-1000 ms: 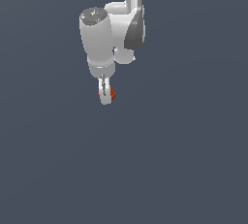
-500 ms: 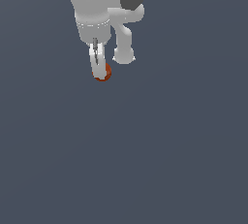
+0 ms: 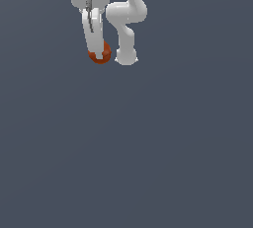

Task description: Pick up the object and move it to a goal position.

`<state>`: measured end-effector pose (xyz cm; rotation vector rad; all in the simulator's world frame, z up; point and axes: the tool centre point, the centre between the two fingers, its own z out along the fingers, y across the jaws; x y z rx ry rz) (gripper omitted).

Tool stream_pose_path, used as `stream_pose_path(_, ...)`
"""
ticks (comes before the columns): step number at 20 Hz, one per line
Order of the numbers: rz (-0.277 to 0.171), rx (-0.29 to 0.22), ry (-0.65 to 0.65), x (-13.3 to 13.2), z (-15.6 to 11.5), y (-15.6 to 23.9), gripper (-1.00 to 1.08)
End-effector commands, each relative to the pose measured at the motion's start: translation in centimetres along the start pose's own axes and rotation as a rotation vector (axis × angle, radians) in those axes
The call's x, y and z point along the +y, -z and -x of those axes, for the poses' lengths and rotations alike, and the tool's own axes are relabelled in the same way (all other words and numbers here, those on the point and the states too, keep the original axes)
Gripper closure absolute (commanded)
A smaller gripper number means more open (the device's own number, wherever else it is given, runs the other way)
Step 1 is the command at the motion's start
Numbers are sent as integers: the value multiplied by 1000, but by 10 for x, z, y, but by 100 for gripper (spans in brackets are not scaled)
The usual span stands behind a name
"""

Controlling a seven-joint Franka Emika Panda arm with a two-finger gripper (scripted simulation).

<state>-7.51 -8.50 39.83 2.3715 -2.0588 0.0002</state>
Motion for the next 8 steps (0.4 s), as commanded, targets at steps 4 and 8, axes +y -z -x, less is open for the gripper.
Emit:
stream_pose_path(4,-1,0,1,1,-1,21,108)
stream_pose_path(8,-1,-1,2,1,-1,25,108)
